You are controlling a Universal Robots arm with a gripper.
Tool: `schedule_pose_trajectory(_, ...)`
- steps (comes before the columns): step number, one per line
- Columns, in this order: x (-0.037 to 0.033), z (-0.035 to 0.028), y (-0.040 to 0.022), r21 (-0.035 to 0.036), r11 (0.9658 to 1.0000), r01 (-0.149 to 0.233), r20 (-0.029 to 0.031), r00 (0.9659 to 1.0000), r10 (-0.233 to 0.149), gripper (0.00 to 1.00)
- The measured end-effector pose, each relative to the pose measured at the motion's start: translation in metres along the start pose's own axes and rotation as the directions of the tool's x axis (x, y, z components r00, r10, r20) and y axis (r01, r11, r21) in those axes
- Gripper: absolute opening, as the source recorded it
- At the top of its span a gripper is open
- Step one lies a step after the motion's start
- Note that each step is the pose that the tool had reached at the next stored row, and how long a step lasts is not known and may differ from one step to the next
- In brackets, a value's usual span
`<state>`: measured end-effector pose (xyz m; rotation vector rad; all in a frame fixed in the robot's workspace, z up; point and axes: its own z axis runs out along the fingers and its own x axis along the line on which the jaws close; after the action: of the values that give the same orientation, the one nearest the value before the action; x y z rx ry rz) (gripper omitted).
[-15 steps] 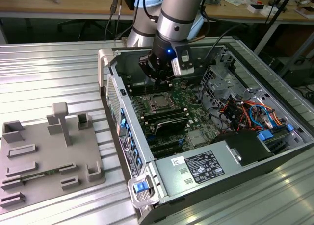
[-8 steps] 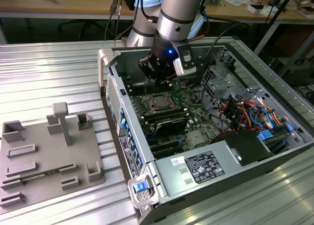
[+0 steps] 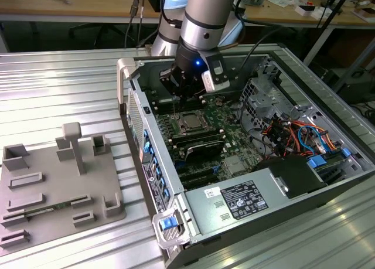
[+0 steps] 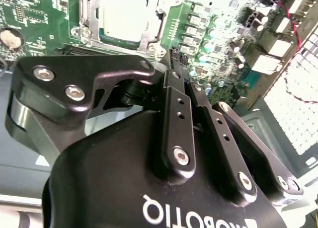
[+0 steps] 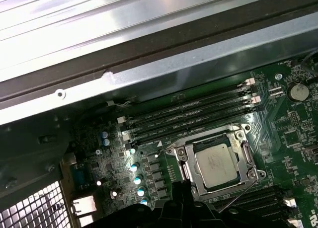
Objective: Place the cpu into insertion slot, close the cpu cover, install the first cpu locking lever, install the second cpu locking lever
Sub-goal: 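Install the first cpu locking lever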
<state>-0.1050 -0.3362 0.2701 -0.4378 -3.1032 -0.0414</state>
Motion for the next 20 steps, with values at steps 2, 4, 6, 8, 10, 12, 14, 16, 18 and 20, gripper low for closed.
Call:
schedule_pose_trajectory(2,0.0025,0.0000,-0.0016,0.0000,1.0000,0.005,-0.0002,1.0000,-0.005,0.11)
schedule_pose_trajectory(4,0.0052,0.0000,-0.0033,-0.0001,0.9999,0.012,-0.0003,0.9999,-0.012,0.11)
schedule_pose_trajectory(6,0.0082,0.0000,-0.0051,-0.0001,0.9998,0.021,-0.0006,0.9998,-0.021,0.11)
schedule_pose_trajectory(8,0.0097,0.0000,-0.0058,-0.0001,0.9997,0.024,-0.0007,0.9997,-0.024,0.11)
schedule_pose_trajectory(10,0.0104,0.0000,-0.0061,0.0000,0.9997,0.026,-0.0007,0.9997,-0.026,0.11)
schedule_pose_trajectory(12,0.0105,-0.0001,-0.0062,0.0000,0.9997,0.026,-0.0008,0.9997,-0.026,0.11)
schedule_pose_trajectory(14,0.0107,0.0000,-0.0062,-0.0001,0.9997,0.026,-0.0007,0.9997,-0.026,0.11)
schedule_pose_trajectory(16,0.0113,-0.0001,-0.0064,0.0000,0.9997,0.026,-0.0007,0.9997,-0.026,0.11)
schedule_pose_trajectory(18,0.0137,-0.0001,-0.0072,0.0001,0.9994,0.035,-0.0010,0.9994,-0.035,0.11)
schedule_pose_trajectory(20,0.0151,0.0000,-0.0075,0.0001,0.9988,0.049,-0.0013,0.9988,-0.049,0.11)
